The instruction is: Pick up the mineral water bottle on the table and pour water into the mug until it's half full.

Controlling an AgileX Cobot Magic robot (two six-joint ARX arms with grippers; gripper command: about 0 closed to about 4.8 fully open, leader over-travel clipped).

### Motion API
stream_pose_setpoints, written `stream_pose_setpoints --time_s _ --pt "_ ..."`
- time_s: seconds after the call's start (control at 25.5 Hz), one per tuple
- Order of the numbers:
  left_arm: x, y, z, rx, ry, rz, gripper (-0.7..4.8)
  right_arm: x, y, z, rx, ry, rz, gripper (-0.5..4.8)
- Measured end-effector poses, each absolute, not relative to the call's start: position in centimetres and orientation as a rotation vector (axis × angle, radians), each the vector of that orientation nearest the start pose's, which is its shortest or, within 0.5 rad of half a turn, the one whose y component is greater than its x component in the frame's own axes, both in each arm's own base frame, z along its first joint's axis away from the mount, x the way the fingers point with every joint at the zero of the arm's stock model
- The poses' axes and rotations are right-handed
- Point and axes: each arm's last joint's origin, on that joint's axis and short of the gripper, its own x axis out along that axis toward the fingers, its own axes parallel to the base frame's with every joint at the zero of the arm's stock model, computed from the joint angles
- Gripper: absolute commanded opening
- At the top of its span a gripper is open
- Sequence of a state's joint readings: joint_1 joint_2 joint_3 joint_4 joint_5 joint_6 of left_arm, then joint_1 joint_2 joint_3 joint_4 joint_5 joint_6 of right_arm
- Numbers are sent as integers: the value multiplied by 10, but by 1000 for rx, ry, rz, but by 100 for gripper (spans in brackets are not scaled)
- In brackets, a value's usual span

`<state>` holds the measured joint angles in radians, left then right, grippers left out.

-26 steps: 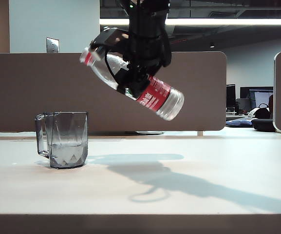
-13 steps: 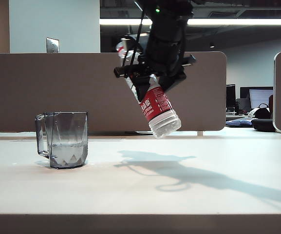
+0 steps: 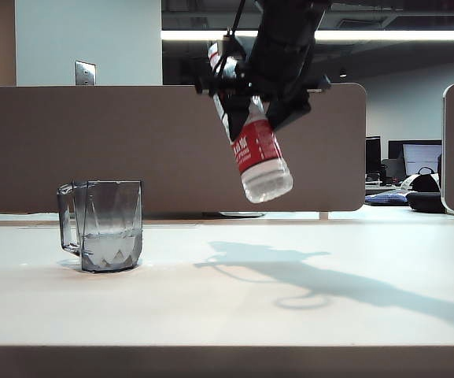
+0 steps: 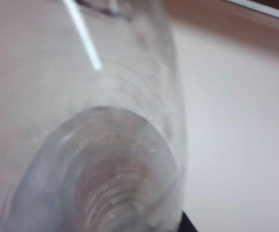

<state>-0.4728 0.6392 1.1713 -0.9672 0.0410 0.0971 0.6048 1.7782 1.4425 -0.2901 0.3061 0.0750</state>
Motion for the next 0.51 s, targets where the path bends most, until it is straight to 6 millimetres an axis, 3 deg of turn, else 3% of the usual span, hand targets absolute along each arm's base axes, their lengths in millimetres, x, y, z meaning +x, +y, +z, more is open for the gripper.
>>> stream_pose_setpoints --time_s 0.24,0.43,0.51 --pt "67 -35 394 193 429 -526 -5 318 208 284 -189 545 268 229" --pt "66 -35 393 195 439 -526 -5 283 185 274 -143 461 285 229" --pt "66 -35 393 195 439 -527 -5 278 181 268 -129 433 289 229"
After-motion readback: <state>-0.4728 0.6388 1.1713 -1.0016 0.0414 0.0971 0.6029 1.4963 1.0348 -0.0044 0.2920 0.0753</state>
